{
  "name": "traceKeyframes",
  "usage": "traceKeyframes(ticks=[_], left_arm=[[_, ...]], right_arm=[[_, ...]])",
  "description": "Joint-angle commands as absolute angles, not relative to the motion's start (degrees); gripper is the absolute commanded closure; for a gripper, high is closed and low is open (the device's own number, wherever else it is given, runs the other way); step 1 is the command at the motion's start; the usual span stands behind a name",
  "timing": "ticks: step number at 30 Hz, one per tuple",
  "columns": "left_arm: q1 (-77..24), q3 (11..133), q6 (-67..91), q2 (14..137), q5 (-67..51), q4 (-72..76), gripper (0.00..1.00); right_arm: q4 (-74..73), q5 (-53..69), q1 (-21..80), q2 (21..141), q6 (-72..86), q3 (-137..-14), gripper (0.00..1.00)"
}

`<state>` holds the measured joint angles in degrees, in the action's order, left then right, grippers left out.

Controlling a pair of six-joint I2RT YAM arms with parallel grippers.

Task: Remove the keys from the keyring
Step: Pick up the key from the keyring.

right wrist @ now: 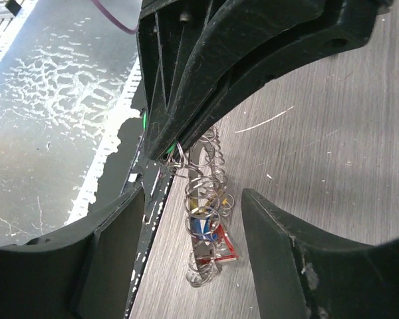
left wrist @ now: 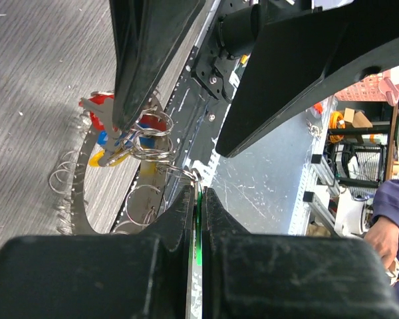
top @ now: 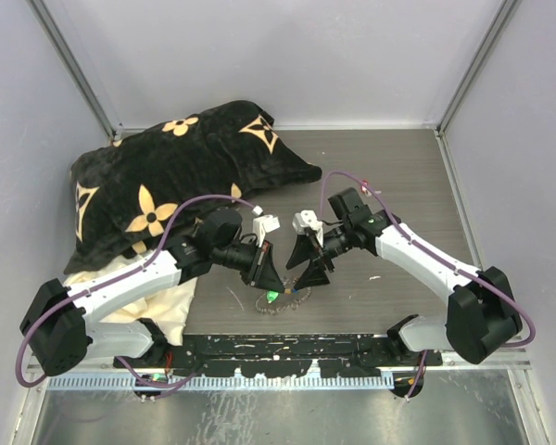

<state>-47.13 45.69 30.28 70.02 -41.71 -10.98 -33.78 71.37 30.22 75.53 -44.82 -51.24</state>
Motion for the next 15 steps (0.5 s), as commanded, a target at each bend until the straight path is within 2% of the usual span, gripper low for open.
traceKeyframes(ticks=[1, 10, 15], left_arm=[[-46.50, 48.85, 28.80, 70.02, -46.34, -8.29, 1.00], [-45.79, 48.96, 28.65, 70.74, -48.62, -7.73, 1.00], [-45.34, 48.71, 28.02, 70.35, -49.95, -8.48, 1.00]], right_arm=[[-29.07, 70.56, 32.65, 76.11, -42.53, -50.86, 0.34], [-23.58, 65.80, 33.75, 75.83, -35.73, -50.53, 0.49], [-22.11, 63.74, 33.66, 75.76, -32.76, -50.96, 0.63]])
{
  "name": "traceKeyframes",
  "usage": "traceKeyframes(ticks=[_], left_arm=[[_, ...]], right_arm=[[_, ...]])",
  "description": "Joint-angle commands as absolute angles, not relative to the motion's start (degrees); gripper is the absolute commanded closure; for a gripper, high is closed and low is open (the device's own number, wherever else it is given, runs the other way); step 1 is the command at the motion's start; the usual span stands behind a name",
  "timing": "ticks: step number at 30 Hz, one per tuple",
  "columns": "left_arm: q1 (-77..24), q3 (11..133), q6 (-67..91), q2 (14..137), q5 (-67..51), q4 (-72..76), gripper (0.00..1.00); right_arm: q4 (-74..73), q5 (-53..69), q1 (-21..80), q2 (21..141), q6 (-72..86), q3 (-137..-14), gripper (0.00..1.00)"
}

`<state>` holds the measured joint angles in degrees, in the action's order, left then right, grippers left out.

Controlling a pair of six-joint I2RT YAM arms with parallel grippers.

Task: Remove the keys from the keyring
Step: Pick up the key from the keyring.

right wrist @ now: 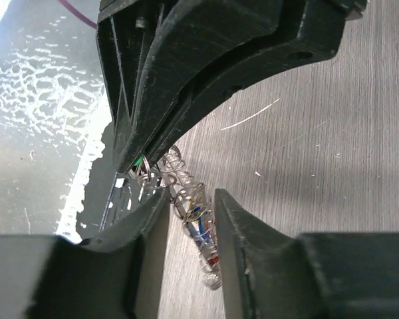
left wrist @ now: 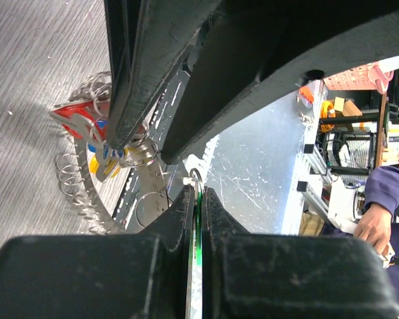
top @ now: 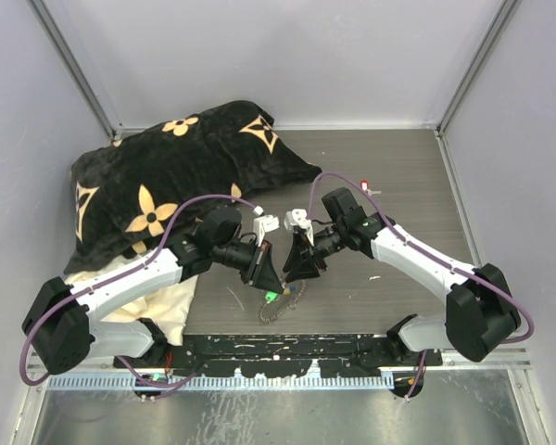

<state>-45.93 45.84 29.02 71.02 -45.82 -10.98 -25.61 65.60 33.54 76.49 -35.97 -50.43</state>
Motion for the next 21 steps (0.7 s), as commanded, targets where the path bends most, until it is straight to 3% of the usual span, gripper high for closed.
traceKeyframes(ticks=[1, 12, 21], left_arm=[[-45.22, 48.64, 27.77, 70.20, -50.07, -8.85, 1.00], [-43.30, 47.94, 26.25, 68.56, -50.81, -11.66, 1.00], [-42.59, 48.58, 25.66, 68.16, -51.23, -13.07, 1.00]], right_arm=[[-22.13, 63.09, 33.62, 75.71, -32.48, -51.07, 0.66], [-22.30, 64.15, 32.78, 75.17, -31.20, -51.76, 0.96], [-24.81, 68.29, 32.78, 75.06, -34.49, -51.92, 0.94]])
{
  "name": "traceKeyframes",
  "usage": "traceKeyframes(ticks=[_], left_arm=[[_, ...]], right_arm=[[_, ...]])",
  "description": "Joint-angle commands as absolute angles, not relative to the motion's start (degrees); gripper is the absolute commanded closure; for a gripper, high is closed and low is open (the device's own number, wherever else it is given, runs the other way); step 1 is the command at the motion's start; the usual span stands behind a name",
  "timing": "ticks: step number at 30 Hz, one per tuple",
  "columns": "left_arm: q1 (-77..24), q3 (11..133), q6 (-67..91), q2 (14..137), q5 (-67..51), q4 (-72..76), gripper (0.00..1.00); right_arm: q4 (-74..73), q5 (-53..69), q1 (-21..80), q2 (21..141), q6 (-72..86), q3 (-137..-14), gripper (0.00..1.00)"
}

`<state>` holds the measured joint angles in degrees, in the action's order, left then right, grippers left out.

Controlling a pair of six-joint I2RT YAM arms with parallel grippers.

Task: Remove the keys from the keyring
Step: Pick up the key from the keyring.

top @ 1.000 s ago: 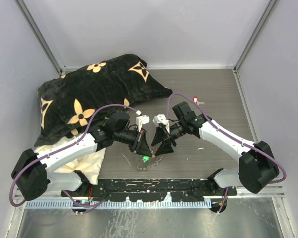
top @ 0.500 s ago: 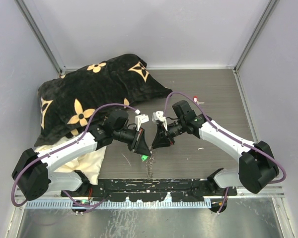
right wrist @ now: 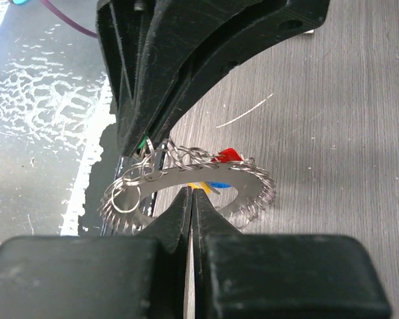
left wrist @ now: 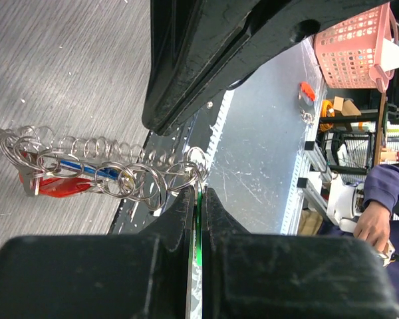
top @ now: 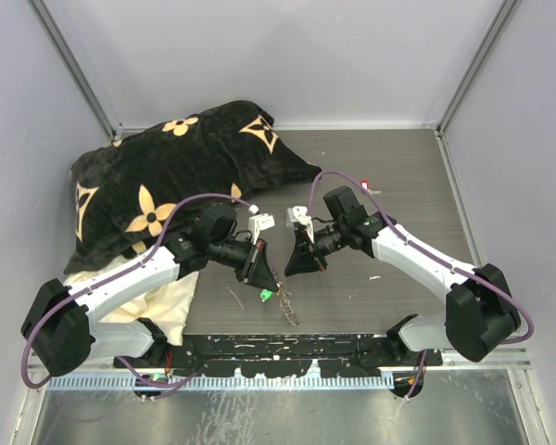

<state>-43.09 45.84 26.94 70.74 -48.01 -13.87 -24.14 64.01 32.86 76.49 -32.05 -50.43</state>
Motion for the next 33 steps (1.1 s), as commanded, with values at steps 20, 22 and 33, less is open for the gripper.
traceKeyframes(ticks=[20, 22, 33], left_arm=[[-42.61, 73.81, -8.58, 73.80, -41.33, -51.78, 1.00], [-42.94, 76.33, -12.74, 75.11, -39.64, -53.90, 1.00], [-45.76, 81.64, -28.34, 77.37, -33.93, -57.65, 1.00]], right_arm=[[-43.08, 68.57, 22.96, 69.72, -51.01, -61.06, 0.62], [-43.48, 70.27, 22.95, 69.31, -51.14, -60.86, 0.54], [-35.11, 69.85, 25.37, 67.96, -48.10, -56.55, 0.41]])
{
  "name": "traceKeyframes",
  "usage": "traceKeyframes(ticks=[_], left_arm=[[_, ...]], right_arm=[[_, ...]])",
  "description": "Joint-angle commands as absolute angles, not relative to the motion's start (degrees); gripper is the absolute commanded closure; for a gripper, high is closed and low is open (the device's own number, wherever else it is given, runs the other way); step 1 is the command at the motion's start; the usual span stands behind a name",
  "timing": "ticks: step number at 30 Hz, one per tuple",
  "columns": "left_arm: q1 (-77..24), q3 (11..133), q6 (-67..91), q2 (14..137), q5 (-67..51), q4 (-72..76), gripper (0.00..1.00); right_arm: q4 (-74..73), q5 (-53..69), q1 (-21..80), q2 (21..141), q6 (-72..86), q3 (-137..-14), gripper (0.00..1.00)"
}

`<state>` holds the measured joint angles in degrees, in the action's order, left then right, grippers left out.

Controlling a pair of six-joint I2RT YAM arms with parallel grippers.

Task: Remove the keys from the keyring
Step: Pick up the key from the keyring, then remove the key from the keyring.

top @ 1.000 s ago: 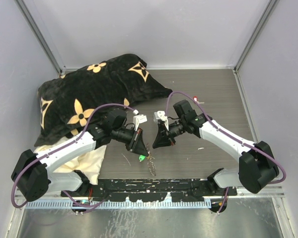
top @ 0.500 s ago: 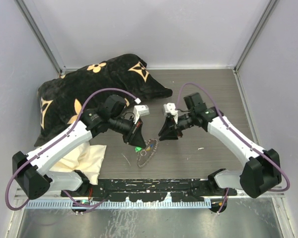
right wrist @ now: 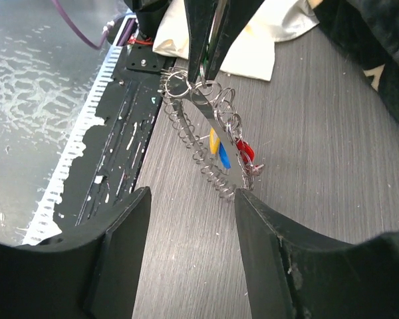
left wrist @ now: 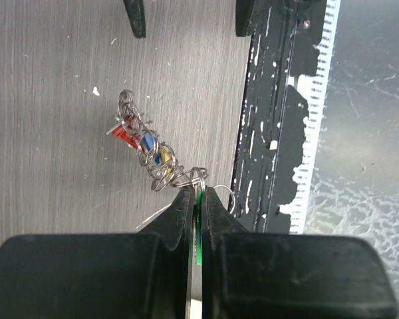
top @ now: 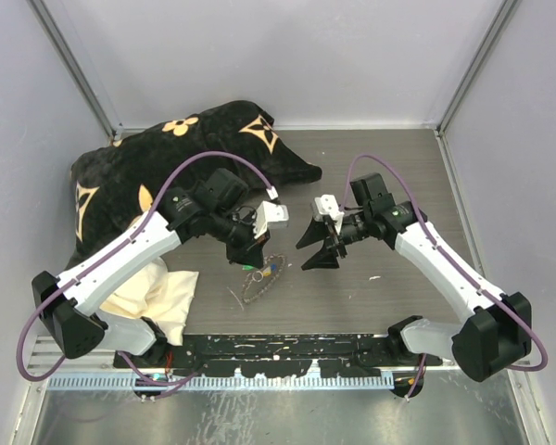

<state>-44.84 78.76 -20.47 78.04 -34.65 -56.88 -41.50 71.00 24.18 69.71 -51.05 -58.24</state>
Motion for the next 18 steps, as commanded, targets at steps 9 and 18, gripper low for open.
traceKeyframes(ticks=[9, 18], left_arm=[[-46.74, 80.07, -37.22, 76.61, -32.40, -55.73, 1.00], [-47.79, 76.99, -46.85, 73.39, -30.87, -51.77, 1.00]], right_arm=[[-26.82, 70.58, 26.02, 67.98, -37.86, -55.52, 0.42], [-10.61, 70.99, 24.94, 68.90, -17.67, -51.36, 0.50]])
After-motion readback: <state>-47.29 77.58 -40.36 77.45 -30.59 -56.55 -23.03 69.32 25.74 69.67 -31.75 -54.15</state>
